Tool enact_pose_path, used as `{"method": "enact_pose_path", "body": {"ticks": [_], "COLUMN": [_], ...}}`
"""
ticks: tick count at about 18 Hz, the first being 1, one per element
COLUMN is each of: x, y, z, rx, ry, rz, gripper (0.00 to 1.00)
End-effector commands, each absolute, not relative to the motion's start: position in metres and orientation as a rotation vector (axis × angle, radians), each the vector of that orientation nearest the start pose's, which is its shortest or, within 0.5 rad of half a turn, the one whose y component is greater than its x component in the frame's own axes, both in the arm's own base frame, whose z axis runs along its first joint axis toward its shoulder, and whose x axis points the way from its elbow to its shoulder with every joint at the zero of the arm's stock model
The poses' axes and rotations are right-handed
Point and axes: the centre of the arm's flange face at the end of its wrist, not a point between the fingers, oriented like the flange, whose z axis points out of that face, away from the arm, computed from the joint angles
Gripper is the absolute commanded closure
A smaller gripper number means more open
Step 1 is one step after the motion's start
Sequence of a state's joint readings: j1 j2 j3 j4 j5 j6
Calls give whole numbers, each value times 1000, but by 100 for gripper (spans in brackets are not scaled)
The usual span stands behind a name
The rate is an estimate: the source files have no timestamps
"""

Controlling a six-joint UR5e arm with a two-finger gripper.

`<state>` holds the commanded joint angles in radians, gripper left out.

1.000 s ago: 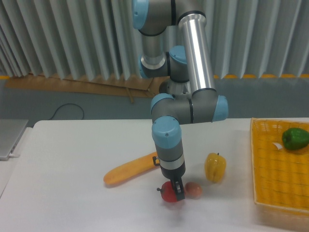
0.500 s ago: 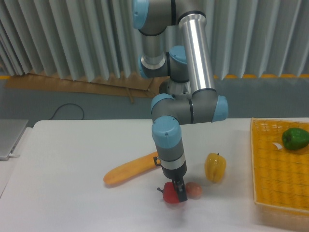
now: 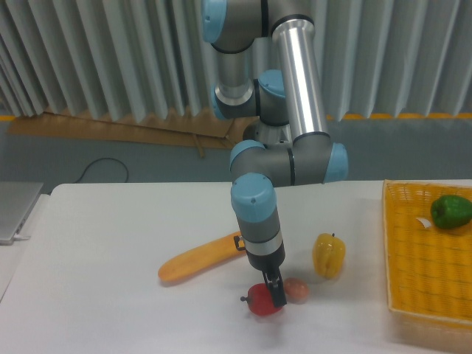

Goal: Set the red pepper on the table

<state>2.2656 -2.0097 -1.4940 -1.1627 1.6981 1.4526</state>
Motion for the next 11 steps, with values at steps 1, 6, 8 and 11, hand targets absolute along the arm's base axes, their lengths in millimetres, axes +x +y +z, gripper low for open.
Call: {"method": "enact_pose_path", "body": {"ticks": [1,6,8,11], "x": [-328,-333,-335,-331], "y": [572,551,543,529], "z": [322,344,352,378], "rx": [-3002,-2988,-2982,-2984], "ry": [1179,1234,1271,1270], "rz": [174,161,144,134], "gripper": [0,0,0,0]}}
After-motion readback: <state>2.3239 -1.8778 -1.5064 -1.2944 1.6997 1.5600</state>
